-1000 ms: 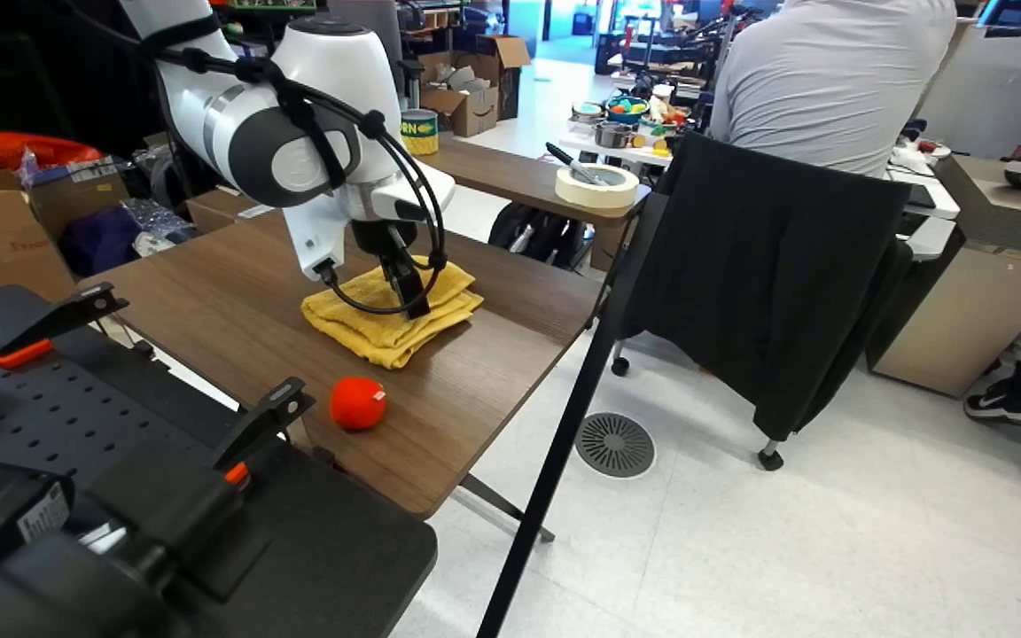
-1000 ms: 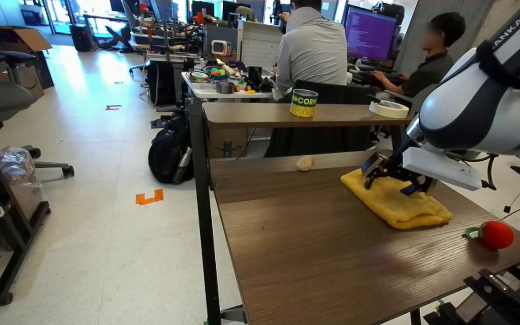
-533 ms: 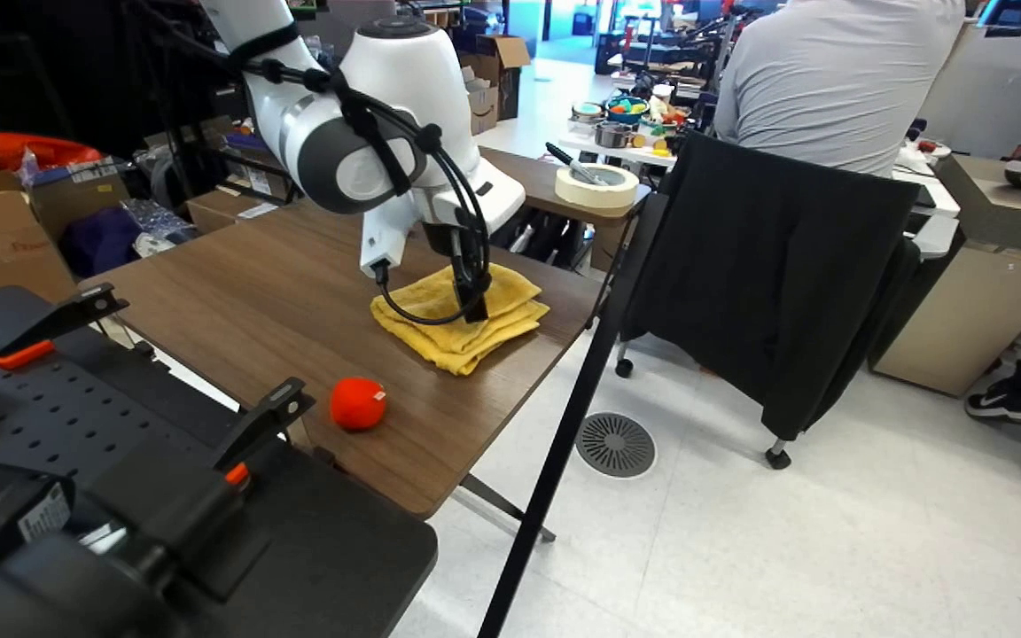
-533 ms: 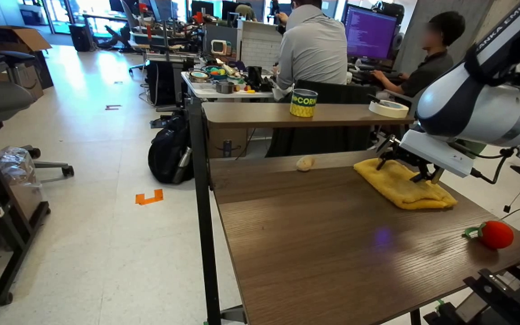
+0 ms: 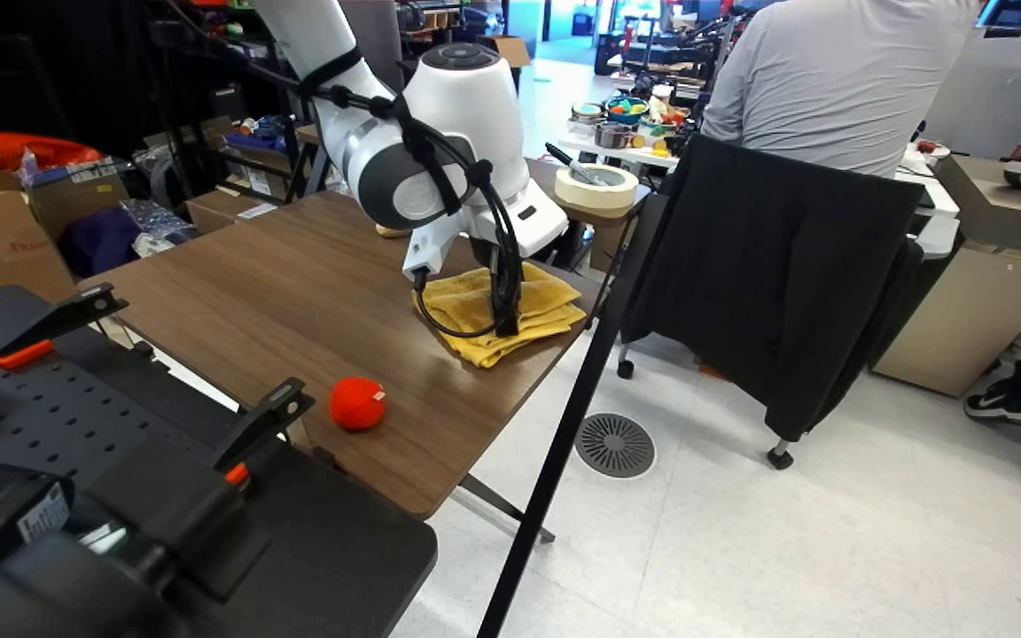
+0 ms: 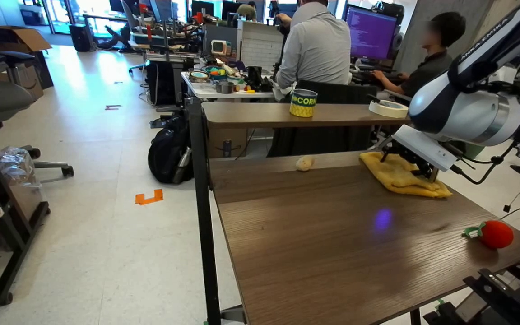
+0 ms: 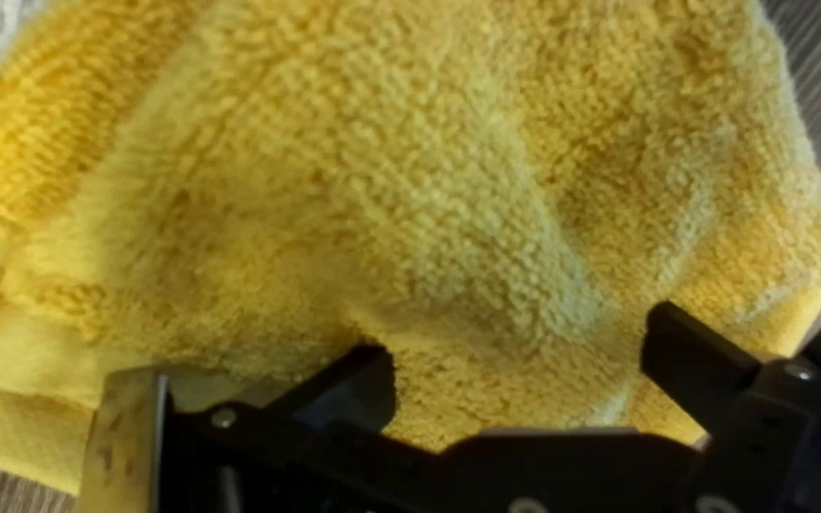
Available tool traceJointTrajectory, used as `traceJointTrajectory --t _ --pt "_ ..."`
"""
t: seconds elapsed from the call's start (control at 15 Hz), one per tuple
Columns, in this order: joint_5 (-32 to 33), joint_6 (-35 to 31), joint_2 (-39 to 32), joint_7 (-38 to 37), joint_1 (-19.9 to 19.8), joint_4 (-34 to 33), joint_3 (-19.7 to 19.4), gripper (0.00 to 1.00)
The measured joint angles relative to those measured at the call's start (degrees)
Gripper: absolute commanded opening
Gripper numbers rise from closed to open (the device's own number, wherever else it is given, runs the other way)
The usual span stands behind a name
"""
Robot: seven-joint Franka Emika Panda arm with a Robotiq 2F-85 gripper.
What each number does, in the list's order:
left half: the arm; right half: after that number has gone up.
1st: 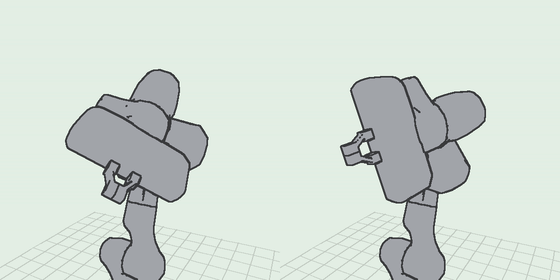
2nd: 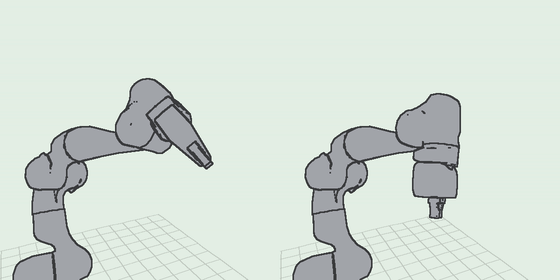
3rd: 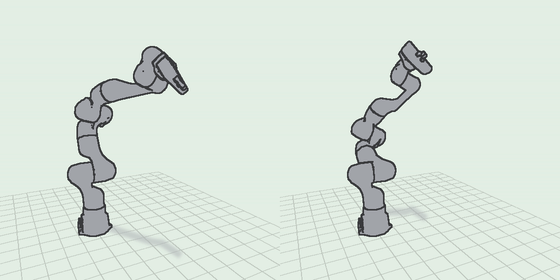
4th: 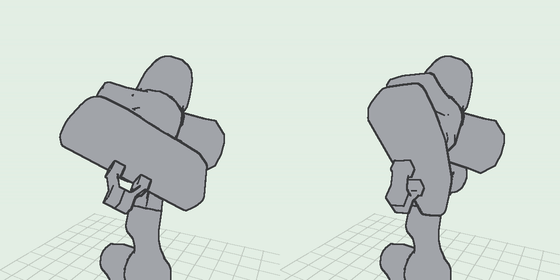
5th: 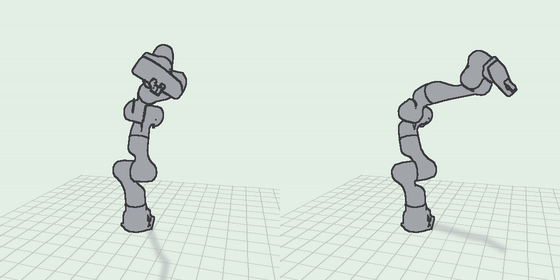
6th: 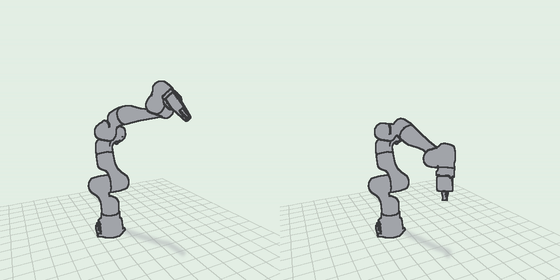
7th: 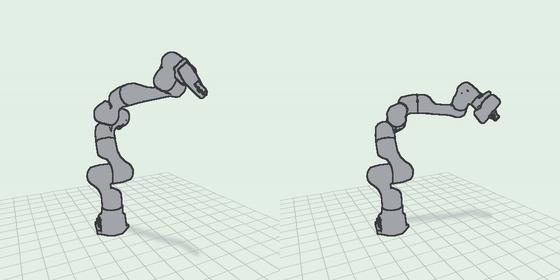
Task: Move the red object forward, then use the towel to clean the table
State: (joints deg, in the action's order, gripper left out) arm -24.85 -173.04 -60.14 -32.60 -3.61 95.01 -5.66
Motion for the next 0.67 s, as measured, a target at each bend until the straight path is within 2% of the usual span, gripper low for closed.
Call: traceJointTrajectory --t 0.4,0.67 --pt "0.49 -0.32 0.47 0.10 6.54 4.23 -7.10 1.00" --pt "1.50 -4.08 2.01 2.75 7.74 9.60 -8.15 1.00"
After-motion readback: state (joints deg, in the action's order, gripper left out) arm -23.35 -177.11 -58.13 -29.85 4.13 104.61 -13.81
